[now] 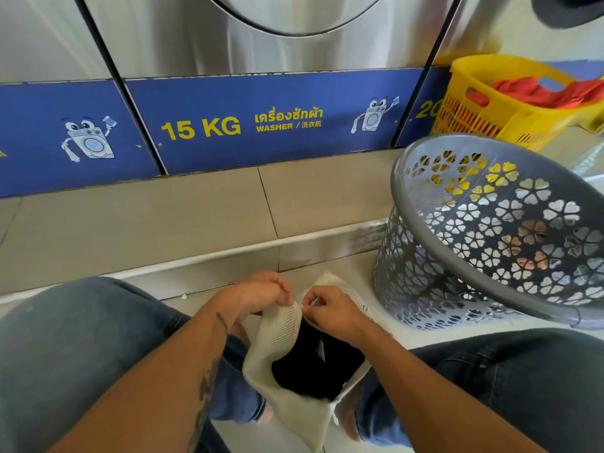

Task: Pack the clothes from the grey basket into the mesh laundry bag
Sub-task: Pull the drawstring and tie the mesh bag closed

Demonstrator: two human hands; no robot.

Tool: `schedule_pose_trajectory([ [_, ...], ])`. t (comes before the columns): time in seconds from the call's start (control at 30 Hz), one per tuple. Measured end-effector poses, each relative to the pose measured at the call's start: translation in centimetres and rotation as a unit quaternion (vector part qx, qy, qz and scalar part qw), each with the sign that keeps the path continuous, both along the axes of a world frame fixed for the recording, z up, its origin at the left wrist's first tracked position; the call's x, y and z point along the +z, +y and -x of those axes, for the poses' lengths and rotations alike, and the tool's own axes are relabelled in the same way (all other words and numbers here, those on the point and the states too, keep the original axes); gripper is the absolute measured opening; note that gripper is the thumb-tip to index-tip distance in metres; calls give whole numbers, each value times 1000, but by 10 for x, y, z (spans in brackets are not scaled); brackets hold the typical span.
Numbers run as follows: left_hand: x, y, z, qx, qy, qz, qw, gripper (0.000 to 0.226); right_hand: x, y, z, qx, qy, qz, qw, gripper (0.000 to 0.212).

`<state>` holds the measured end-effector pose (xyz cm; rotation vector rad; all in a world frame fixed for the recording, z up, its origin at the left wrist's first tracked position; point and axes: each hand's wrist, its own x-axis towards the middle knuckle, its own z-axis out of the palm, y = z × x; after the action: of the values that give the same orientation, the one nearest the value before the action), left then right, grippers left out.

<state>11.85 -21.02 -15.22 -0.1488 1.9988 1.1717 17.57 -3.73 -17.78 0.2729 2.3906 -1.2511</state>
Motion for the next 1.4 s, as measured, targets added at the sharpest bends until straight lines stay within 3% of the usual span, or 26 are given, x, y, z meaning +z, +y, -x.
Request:
schedule_pose_trajectory([
  [0.3, 3, 1, -5, 35, -63, 43, 996, 17, 5, -3, -1, -41, 64, -9, 997, 12],
  [0.43, -11, 1, -10, 5, -91, 71, 993, 23, 9, -6, -1, -58, 21, 33, 998, 24],
  [0.53, -15, 2, -14, -5, -98, 72, 993, 29, 11, -10, -5, -91, -19, 93, 991, 19],
  [0.83, -23, 2, -5, 23, -202, -12, 979, 34, 8, -10, -7, -142, -88, 166, 972, 33],
  [1.07, -29, 3, -3, -6, -86, 13, 996, 31, -4, -20, -4, -153, -81, 150, 973, 31],
  [1.4, -27, 6, 0, 115, 101, 71, 986, 28, 5, -27, 4, -121, -34, 56, 990, 33],
])
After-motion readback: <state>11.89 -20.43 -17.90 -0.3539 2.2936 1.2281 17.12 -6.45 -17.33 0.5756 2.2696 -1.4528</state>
